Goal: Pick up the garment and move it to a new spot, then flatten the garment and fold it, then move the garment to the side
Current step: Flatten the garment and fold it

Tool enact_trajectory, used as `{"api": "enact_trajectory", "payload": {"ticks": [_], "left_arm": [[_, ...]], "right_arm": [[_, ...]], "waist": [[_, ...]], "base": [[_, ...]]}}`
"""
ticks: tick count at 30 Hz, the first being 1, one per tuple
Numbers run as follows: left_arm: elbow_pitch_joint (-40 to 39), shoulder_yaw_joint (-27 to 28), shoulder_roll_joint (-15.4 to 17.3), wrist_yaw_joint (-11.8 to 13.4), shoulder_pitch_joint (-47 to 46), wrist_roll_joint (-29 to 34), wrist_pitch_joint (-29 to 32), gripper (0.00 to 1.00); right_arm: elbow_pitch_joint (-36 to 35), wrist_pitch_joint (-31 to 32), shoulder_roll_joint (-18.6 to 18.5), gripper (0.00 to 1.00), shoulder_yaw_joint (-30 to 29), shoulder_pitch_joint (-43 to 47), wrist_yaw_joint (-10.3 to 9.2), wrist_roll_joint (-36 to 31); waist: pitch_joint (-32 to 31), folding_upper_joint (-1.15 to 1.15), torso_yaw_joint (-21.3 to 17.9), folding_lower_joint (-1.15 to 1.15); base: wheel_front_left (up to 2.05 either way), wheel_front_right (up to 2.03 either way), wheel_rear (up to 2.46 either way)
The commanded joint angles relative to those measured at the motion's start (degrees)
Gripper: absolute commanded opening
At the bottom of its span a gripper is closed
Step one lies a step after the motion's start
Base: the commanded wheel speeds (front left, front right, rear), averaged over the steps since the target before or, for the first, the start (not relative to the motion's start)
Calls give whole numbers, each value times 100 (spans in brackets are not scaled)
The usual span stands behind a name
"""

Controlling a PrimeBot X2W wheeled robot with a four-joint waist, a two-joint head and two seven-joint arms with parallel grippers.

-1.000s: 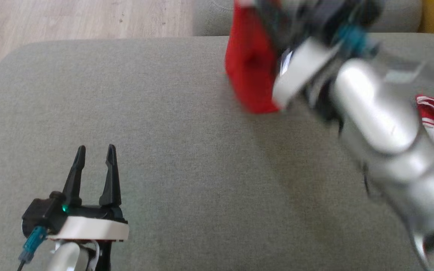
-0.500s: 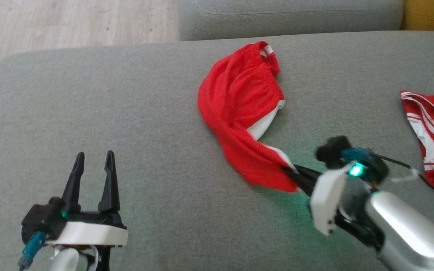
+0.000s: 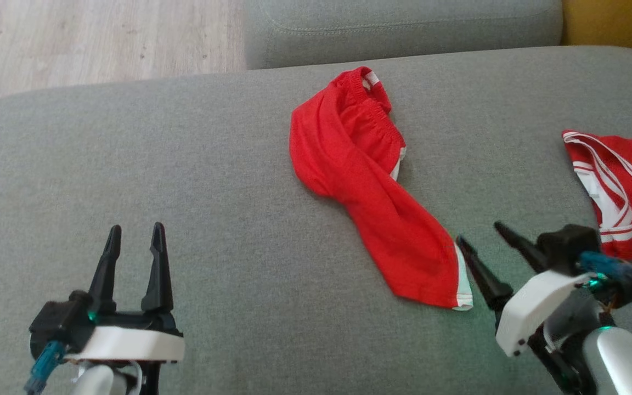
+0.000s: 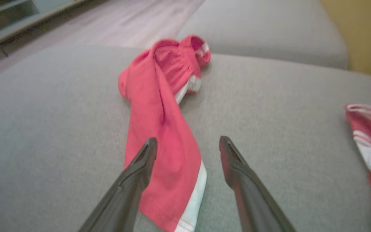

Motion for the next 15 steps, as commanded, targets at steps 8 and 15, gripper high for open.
{"api": "enact_trajectory", "payload": {"ticks": [8, 15], "left_arm": [[-153, 144, 140, 65, -51, -46, -51, 100], [-102, -94, 160, 10, -255, 75, 145, 100]], "right_arm": [[-407, -1321, 728, 100, -774, 87, 39, -670], [-194, -1600, 997, 100, -825, 136, 39, -837]], "waist": [[-107, 0, -98, 0], [14, 0, -225, 0]], "base": [[0, 0, 0], [0, 0, 0]]}}
